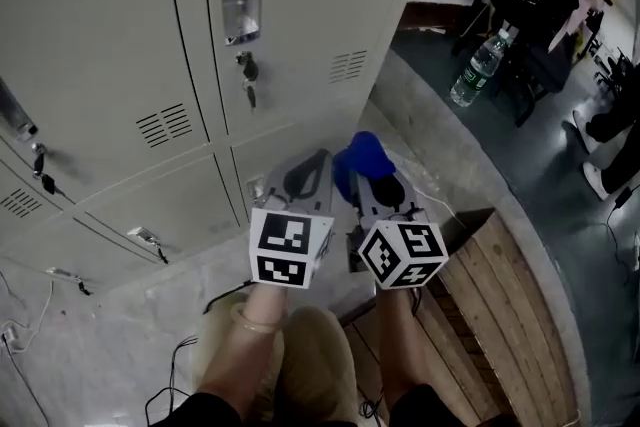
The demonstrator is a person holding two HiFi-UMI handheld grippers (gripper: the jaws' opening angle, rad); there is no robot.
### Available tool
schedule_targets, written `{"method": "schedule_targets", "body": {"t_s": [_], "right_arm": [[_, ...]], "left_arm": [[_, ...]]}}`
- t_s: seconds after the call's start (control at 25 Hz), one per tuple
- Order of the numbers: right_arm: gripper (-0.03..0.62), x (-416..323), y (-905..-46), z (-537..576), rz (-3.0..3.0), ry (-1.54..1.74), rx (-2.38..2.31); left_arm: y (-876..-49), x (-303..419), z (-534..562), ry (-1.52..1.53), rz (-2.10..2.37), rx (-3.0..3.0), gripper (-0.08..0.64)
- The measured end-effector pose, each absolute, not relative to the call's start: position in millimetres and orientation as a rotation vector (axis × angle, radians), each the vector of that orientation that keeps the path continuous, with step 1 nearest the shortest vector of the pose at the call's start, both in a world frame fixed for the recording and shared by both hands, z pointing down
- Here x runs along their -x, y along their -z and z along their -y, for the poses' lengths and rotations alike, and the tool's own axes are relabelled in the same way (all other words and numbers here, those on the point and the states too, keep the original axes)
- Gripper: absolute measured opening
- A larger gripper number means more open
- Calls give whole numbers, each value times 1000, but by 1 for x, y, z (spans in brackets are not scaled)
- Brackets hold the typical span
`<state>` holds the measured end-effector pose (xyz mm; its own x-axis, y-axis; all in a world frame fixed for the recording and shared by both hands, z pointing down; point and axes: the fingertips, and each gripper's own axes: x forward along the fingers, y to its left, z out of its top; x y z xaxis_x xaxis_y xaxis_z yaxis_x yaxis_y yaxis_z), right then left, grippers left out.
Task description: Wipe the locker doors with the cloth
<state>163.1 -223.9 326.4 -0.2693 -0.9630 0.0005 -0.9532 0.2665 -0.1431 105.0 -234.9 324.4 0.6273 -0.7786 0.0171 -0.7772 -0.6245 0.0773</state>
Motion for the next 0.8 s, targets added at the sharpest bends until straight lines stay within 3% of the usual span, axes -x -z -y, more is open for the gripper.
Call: {"method": "schedule_targets", "body": {"t_s": [0.44,0.8], "right_arm": [[87,-96,-380,248,-2666,245,1567],[87,-15,-391,267,-2955,160,1347]], "left_arm": [[-366,-38,223,-166,1355,-2816,6],[-357,22,228,-54,1467,-2647,6]]}}
